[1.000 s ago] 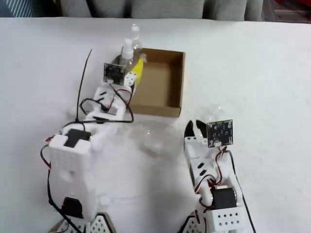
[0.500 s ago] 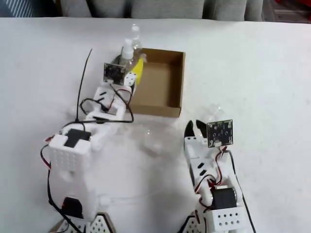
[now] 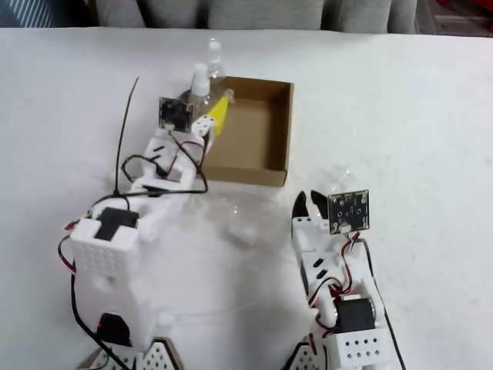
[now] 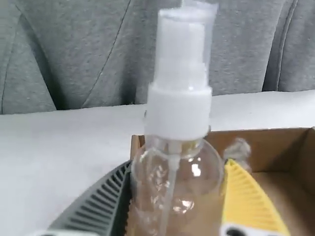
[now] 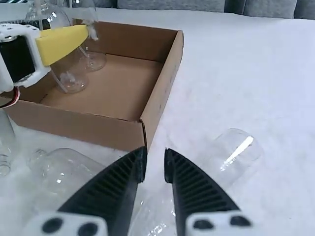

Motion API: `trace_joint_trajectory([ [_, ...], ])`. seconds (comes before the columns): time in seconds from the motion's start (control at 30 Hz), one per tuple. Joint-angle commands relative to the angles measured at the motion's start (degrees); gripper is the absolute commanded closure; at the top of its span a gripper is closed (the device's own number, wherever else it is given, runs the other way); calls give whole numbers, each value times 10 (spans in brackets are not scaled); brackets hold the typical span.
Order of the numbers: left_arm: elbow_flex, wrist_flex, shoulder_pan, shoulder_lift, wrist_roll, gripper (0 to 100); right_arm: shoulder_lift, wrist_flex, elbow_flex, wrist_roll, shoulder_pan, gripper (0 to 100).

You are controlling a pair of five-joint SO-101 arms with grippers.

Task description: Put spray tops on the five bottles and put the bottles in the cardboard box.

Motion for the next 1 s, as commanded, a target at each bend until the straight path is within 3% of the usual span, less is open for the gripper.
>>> trace_joint_trajectory([
  [0.0,0,18,-18,-34,20,728,3,-1,4,7,7,954],
  [0.97,54,19,0,-120,19,727,3,-2,4,7,7,954],
])
